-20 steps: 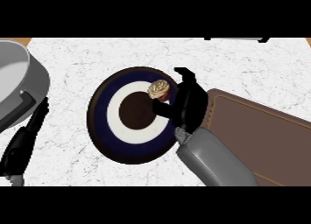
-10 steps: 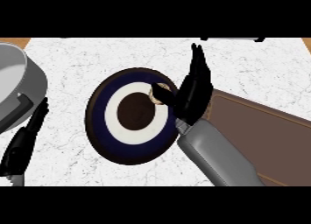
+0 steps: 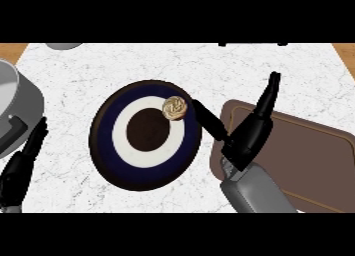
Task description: Pick the cupcake from the tray and place it in the plate
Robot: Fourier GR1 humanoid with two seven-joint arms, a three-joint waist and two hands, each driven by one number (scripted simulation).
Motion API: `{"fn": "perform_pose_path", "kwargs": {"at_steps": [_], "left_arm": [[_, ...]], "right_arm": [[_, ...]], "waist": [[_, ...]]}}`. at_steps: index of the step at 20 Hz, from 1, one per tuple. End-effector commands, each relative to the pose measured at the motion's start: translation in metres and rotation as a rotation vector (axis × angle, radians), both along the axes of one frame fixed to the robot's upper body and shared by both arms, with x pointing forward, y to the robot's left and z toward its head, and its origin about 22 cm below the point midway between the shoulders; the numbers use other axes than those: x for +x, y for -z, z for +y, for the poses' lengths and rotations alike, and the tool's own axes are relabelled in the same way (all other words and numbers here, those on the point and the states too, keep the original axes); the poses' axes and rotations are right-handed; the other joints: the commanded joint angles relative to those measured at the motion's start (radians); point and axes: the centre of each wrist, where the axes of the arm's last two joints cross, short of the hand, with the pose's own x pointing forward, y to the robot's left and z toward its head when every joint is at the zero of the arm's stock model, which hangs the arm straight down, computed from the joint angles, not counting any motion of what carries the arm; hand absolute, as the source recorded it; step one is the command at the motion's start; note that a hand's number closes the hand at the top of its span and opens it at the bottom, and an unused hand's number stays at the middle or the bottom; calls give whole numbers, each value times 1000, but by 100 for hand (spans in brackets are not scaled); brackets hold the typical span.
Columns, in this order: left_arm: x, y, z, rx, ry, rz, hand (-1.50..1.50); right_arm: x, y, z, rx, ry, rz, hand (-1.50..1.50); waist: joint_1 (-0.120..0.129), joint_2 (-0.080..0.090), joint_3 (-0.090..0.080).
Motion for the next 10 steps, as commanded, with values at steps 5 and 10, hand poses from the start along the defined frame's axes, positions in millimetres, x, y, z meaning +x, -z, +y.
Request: {"fn": "perform_pose_path", "kwargs": {"at_steps": [5, 10], "left_arm": [[-3, -3, 5, 4, -28, -5, 0], [-3, 2, 13, -17, -18, -12, 0]], "right_arm": [[-101, 38, -12, 209, 61, -122, -150], [-169, 42, -12, 152, 99, -115, -150]], "waist": [[-21, 4, 0], [-16, 10, -1]]}}
